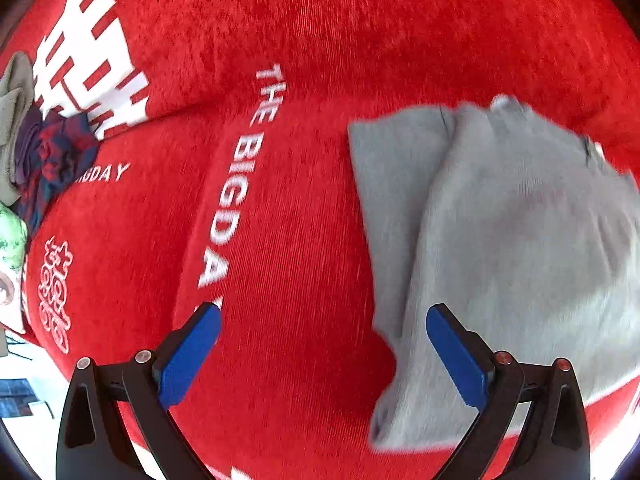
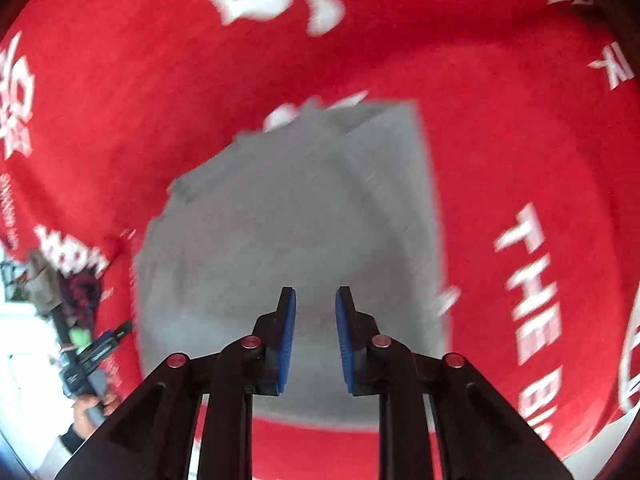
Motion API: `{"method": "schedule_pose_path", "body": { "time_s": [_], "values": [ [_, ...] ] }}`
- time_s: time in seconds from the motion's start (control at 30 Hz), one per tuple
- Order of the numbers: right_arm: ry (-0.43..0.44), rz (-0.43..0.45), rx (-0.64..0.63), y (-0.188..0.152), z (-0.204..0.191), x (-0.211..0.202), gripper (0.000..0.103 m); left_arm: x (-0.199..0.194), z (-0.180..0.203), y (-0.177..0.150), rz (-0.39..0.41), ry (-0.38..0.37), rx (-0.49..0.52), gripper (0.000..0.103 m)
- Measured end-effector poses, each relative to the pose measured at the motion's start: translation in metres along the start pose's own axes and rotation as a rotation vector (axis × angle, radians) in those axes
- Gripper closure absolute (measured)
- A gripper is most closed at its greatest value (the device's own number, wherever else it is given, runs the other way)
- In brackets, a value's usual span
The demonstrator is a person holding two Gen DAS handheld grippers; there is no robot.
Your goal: Fold small clothes
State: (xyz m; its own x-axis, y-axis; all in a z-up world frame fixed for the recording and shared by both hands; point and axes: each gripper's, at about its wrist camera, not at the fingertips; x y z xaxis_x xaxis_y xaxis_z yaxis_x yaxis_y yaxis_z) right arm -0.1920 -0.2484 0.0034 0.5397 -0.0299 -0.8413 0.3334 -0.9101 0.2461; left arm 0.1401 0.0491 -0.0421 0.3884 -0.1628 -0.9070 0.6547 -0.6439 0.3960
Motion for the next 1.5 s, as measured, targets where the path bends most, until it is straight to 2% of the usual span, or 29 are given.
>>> {"method": "schedule_pose_path", "body": {
  "time_s": [0.1,0.2,0.27,0.47,0.53,0.57,0.6,0.8,0.9,1.17,1.23,1.5],
  "values": [
    [0.013,-0.078,-0.050,-0.035,-0.021,0.017,0.073,-0.001,0.000,-0.025,-0.027,0.029,0.028,0.000],
    [-0.031,-0.162,-0.071,-0.064,-0.024,0.041,0.071,0.000,-0.004,-0.051,-0.057,0.016,0.026,0.000],
    [-0.031,-0.168,-0.049,-0.075,-0.019,0.044,0.071,-0.004,-0.007,-0.058,-0.050,0.005,0.030,0.000],
    [-0.043,-0.157,0.022,-0.075,-0.010,0.035,0.070,-0.012,-0.012,-0.061,-0.072,-0.019,0.028,0.000],
    [-0.045,-0.145,0.018,-0.072,-0.011,0.027,0.060,-0.016,-0.012,-0.059,-0.072,-0.031,0.020,0.000],
    [-0.041,-0.138,0.017,-0.073,-0.015,0.026,0.049,-0.019,-0.011,-0.058,-0.069,-0.037,0.019,0.000],
    [-0.031,-0.136,0.016,-0.074,-0.019,0.024,0.044,-0.020,-0.011,-0.058,-0.067,-0.042,0.018,0.000],
    [0.000,-0.174,0.026,-0.087,-0.031,0.023,0.043,-0.030,-0.005,-0.056,-0.064,-0.086,-0.001,0.000],
    [0.016,-0.188,0.030,-0.094,-0.043,0.029,0.034,-0.034,-0.005,-0.056,-0.061,-0.108,-0.008,0.000],
    [0.040,-0.224,0.017,-0.106,-0.064,0.040,0.032,-0.033,-0.010,-0.058,-0.090,-0.142,-0.046,0.000],
    [0.045,-0.230,0.016,-0.108,-0.069,0.042,0.027,-0.033,-0.014,-0.058,-0.087,-0.165,-0.075,0.000],
    [0.081,-0.251,0.038,-0.118,-0.084,0.053,0.023,-0.030,-0.019,-0.057,-0.104,-0.171,-0.087,0.000]
  ]
}}
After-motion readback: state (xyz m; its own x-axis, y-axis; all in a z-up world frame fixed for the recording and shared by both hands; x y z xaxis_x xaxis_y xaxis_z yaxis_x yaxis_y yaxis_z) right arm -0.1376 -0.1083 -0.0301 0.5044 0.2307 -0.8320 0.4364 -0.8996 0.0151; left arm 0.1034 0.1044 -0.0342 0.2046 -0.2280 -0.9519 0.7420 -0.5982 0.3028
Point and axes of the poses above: each gripper's, at about its wrist camera, not at the fingertips, and x roughly the way its jaws point, z to its right, y to its top, and after that the axes turned 13 degrees about z, right-handed
